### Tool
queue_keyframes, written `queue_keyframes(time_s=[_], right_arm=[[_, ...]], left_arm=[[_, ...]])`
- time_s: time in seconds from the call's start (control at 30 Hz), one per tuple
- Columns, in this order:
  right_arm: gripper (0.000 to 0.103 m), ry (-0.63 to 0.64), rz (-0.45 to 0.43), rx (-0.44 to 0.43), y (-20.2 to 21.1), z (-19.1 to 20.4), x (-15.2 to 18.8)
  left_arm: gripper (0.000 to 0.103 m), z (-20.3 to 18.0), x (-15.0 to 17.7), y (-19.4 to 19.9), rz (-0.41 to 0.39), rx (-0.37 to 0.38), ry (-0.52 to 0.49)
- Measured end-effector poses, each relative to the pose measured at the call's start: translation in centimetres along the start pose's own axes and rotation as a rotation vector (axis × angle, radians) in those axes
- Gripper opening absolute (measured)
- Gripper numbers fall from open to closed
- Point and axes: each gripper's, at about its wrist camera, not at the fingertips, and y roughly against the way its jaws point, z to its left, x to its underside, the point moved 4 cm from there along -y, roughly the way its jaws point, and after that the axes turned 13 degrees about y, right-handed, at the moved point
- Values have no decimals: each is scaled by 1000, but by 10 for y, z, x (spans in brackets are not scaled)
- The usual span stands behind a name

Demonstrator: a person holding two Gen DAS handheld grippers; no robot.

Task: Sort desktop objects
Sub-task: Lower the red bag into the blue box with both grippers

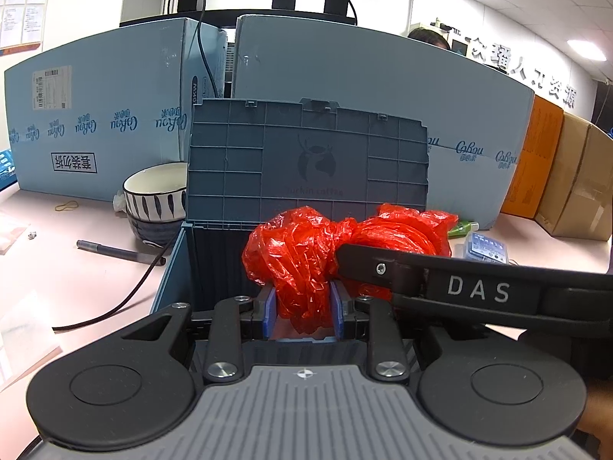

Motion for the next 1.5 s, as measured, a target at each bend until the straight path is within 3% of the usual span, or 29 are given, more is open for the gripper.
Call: queue_keyframes(time_s=[0.73,1.17,1.5], right_arm=[[79,96,40,-3,-18,8,-1],[80,91,121,-5,-27,8,-7],[90,76,157,25,-22,6,-11]], left_arm=[[23,11,1,-5,21,-55,34],[25,14,-4,-10,75,-89,70],[48,14,-7,-3,70,-133,94]])
